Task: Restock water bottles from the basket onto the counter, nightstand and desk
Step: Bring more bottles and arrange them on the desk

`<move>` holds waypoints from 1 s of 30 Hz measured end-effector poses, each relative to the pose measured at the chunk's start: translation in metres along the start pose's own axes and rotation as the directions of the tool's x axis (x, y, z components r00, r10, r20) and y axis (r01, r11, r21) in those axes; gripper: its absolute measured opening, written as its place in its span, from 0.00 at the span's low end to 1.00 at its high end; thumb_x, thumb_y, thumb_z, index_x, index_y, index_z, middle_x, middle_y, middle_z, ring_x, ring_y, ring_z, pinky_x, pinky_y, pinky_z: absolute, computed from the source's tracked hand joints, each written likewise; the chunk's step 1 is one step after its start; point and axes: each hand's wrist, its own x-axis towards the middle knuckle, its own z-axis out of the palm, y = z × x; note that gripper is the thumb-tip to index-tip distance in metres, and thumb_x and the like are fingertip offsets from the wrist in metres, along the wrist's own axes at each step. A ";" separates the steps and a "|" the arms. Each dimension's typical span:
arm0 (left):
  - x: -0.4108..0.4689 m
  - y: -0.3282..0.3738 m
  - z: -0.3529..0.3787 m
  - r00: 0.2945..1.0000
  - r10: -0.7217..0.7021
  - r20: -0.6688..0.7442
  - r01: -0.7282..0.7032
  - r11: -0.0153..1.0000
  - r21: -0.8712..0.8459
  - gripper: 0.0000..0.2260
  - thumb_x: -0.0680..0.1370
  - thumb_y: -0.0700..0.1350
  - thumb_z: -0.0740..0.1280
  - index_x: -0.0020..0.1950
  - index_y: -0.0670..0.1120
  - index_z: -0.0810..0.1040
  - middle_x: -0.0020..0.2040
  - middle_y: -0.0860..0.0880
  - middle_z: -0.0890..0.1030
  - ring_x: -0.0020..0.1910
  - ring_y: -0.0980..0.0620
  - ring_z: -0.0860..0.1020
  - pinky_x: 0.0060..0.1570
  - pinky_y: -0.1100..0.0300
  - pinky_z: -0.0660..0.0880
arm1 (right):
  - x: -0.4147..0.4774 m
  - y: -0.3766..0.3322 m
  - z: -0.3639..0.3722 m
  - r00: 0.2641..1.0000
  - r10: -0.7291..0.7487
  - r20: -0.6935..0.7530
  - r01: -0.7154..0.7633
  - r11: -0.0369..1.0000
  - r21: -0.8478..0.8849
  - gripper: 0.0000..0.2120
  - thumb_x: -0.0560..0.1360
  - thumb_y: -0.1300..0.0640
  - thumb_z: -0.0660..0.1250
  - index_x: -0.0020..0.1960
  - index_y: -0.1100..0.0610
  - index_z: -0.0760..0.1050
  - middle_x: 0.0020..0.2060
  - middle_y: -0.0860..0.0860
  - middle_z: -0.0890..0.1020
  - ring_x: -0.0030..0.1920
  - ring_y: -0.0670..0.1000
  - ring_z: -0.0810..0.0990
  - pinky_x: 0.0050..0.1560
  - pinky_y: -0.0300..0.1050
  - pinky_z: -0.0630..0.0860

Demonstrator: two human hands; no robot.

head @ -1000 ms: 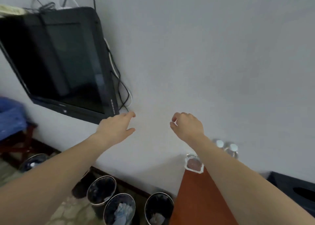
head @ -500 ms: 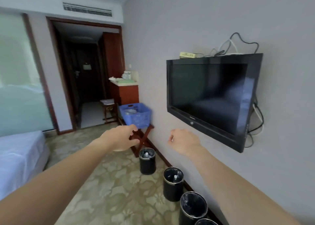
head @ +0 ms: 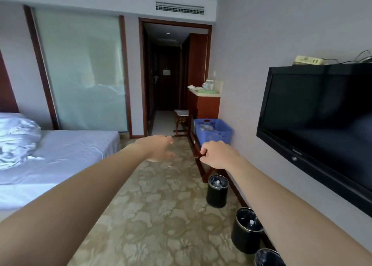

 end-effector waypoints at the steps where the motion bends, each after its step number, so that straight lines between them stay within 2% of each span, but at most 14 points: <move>1: 0.008 -0.003 0.001 1.000 -0.007 -0.001 0.007 1.000 0.006 0.28 0.79 0.59 0.62 0.74 0.48 0.63 0.70 0.46 0.71 0.68 0.45 0.70 0.65 0.47 0.70 | 0.011 0.003 0.001 1.000 -0.011 0.001 0.011 1.000 -0.004 0.13 0.77 0.48 0.63 0.61 0.47 0.74 0.57 0.50 0.79 0.59 0.54 0.76 0.58 0.55 0.75; 13: 0.140 -0.019 -0.004 0.989 -0.139 -0.054 0.135 0.989 -0.059 0.26 0.79 0.58 0.62 0.74 0.49 0.63 0.70 0.46 0.71 0.65 0.46 0.73 0.64 0.49 0.71 | 0.142 0.076 -0.012 0.995 -0.100 -0.024 0.099 0.995 -0.030 0.13 0.78 0.50 0.63 0.61 0.49 0.74 0.55 0.48 0.80 0.53 0.53 0.79 0.51 0.51 0.78; 18: 0.183 -0.019 0.012 0.988 -0.150 -0.044 0.147 0.987 -0.062 0.26 0.79 0.59 0.62 0.74 0.50 0.63 0.70 0.47 0.71 0.65 0.46 0.73 0.64 0.48 0.71 | 0.183 0.104 -0.002 0.995 -0.097 -0.002 0.097 0.995 0.018 0.12 0.78 0.50 0.63 0.61 0.48 0.73 0.57 0.49 0.78 0.55 0.52 0.77 0.53 0.52 0.77; 30: 0.266 -0.090 0.047 0.982 -0.190 -0.011 0.190 0.981 -0.047 0.27 0.79 0.59 0.62 0.74 0.50 0.63 0.69 0.47 0.71 0.64 0.47 0.74 0.62 0.48 0.72 | 0.293 0.092 0.036 0.992 -0.124 0.039 0.123 0.992 0.011 0.13 0.78 0.51 0.62 0.62 0.48 0.73 0.57 0.49 0.78 0.57 0.53 0.77 0.53 0.51 0.76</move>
